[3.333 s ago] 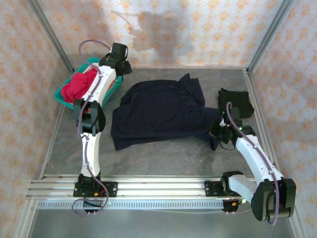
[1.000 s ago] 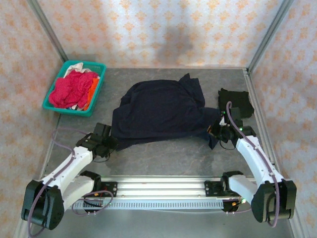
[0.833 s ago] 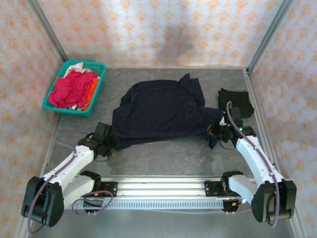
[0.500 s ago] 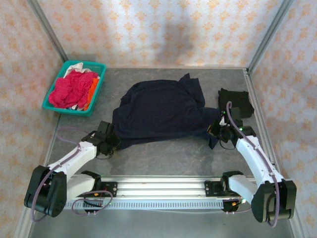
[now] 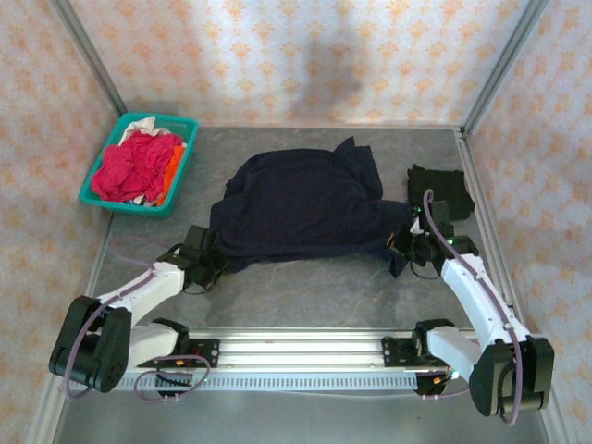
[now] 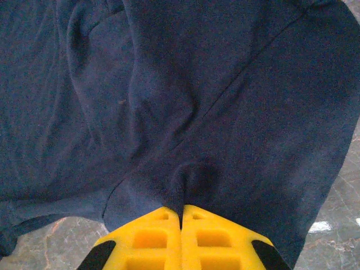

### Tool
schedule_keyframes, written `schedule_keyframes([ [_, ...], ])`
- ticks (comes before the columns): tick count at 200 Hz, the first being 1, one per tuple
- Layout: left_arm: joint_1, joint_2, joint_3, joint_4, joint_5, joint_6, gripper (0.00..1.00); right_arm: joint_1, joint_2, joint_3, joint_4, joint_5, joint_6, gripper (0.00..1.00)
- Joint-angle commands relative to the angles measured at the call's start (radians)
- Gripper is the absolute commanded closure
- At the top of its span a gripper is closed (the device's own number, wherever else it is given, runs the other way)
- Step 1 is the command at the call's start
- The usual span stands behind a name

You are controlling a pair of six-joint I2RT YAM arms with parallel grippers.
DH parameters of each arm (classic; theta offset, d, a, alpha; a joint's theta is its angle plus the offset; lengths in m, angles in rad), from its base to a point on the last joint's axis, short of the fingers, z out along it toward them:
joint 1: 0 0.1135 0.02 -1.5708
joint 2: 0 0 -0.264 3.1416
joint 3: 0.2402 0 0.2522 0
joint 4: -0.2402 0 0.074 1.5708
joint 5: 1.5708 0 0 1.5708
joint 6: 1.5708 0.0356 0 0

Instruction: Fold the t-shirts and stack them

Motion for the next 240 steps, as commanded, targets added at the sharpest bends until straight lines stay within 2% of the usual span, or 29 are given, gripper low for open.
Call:
schedule_keyframes([
  [1, -0.008, -0.03, -0.01, -0.041, -0.027, 0.005, 1.0, 0.009, -0.021, 0.026, -0.014, -0.008, 0.013, 1.0],
  [26, -0.008, -0.159, 0.05, -0.138, -0.105, 0.029, 1.0, 0.009, -0.058, 0.061, -0.016, -0.027, 0.033, 1.0],
  [56, -0.003, -0.27, 0.215, -0.32, -0.184, 0.094, 1.0, 0.009, -0.147, 0.17, -0.019, -0.023, 0.05, 1.0],
  [81, 0.001, -0.329, 0.383, -0.462, -0.234, 0.15, 1.0, 0.009, -0.203, 0.319, -0.075, -0.022, 0.018, 1.0],
  [126, 0.032, -0.364, 0.692, -0.628, -0.291, 0.237, 1.0, 0.009, -0.248, 0.622, -0.146, 0.062, -0.038, 1.0],
  [161, 0.034, -0.318, 0.936, -0.669, -0.329, 0.303, 1.0, 0.009, -0.2, 0.814, -0.147, 0.093, -0.088, 1.0],
  [182, 0.036, -0.287, 1.034, -0.663, -0.364, 0.347, 1.0, 0.009, -0.164, 0.866, -0.117, 0.093, -0.111, 1.0],
  [213, 0.044, -0.199, 1.059, -0.621, -0.38, 0.389, 1.0, 0.008, -0.075, 0.884, -0.118, 0.087, -0.136, 1.0],
  [240, 0.087, -0.09, 0.987, -0.468, -0.346, 0.379, 1.0, 0.009, 0.035, 0.812, -0.022, 0.077, -0.152, 1.0],
])
